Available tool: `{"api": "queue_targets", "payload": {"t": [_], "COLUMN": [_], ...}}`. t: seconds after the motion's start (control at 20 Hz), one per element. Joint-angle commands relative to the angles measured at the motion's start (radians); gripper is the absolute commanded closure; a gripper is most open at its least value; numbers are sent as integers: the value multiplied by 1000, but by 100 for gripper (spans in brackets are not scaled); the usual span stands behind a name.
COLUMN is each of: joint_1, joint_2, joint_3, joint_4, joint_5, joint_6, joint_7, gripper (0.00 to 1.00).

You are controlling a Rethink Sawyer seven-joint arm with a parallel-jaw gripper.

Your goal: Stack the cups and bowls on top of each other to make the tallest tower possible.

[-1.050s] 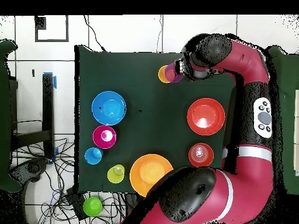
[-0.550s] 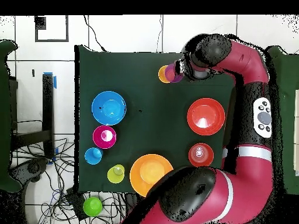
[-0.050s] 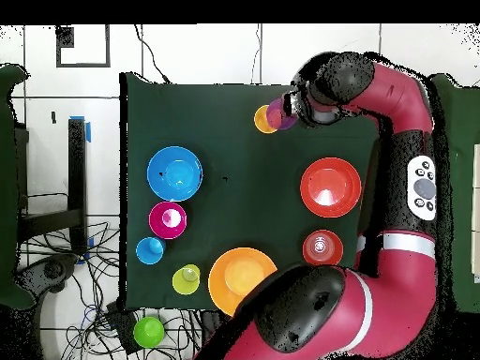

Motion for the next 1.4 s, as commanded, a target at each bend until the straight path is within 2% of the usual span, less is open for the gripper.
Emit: {"api": "queue_targets", "payload": {"t": [0.05, 0.85, 1.05, 1.25, 1.4], "joint_1": [39, 59, 53, 53, 57], "joint_2": [15, 20, 0, 2, 13], "joint_3": [85, 73, 66, 65, 66], "joint_4": [-59, -74, -27, -23, -47], "joint_5": [-49, -19, -6, -1, -4], "joint_6": [14, 49, 32, 31, 46], "joint_7": [-248, -193, -176, -177, -182], "gripper": [100, 100, 100, 100, 100]}}
